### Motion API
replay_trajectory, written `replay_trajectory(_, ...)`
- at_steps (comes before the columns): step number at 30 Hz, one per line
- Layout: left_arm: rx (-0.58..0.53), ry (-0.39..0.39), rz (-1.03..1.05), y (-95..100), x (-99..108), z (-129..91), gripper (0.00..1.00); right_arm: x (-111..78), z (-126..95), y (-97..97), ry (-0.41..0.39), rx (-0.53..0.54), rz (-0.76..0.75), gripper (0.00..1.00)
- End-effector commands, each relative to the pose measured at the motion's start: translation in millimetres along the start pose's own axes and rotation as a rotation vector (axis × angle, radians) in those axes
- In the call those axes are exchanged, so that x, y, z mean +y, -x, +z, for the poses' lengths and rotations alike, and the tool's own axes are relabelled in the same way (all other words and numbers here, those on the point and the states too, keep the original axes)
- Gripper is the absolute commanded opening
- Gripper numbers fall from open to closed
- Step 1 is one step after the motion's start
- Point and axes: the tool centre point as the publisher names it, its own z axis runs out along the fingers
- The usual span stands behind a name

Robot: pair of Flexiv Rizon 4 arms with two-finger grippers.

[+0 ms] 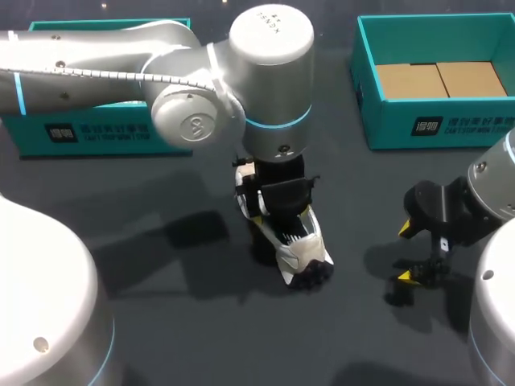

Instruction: Take the shoe out of the shoebox, open the shoe tongue, remove and reinsert the insole, then place the shoe into the shoebox

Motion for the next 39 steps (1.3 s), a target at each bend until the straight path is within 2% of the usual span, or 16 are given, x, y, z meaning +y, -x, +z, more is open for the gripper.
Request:
replay_trajectory(1, -0.004, 0.004, 0.007, -4.0, -1.3, 1.0, 0.75, -0.4, -0.9, -1.9, -0.001, -0.003, 0.000, 1.00)
replay_trajectory(7, -0.019, -0.001, 0.019, -2.6, -5.7, -0.3, 0.75, -0.4, -0.9, -1.9, -0.001, -0.003, 0.000, 1.00)
replay_trajectory(10, -0.030, -0.017, 0.029, -1.9, -6.8, -1.6, 0.80, -0.4, -0.9, -1.9, -0.001, -0.003, 0.000, 1.00)
replay_trajectory(11, -0.035, -0.018, 0.031, -1.4, -6.9, -1.8, 0.84, -0.4, -0.9, -1.9, -0.001, -0.003, 0.000, 1.00)
replay_trajectory(16, -0.051, -0.009, 0.021, -0.6, -7.5, -3.4, 0.82, -0.4, -0.9, -1.9, -0.001, -0.003, 0.000, 1.00)
replay_trajectory(26, -0.054, -0.001, -0.055, -7.6, 2.4, -2.7, 0.81, -0.4, -0.9, -1.9, -0.001, -0.003, 0.000, 1.00)
replay_trajectory(32, -0.051, -0.003, -0.077, -5.4, 8.6, -0.8, 0.91, -0.4, -0.9, -1.9, -0.001, -0.003, 0.000, 1.00)
replay_trajectory(39, -0.050, 0.007, -0.094, -3.4, 13.8, 1.1, 0.92, -0.4, -0.9, -1.9, -0.001, -0.003, 0.000, 1.00)
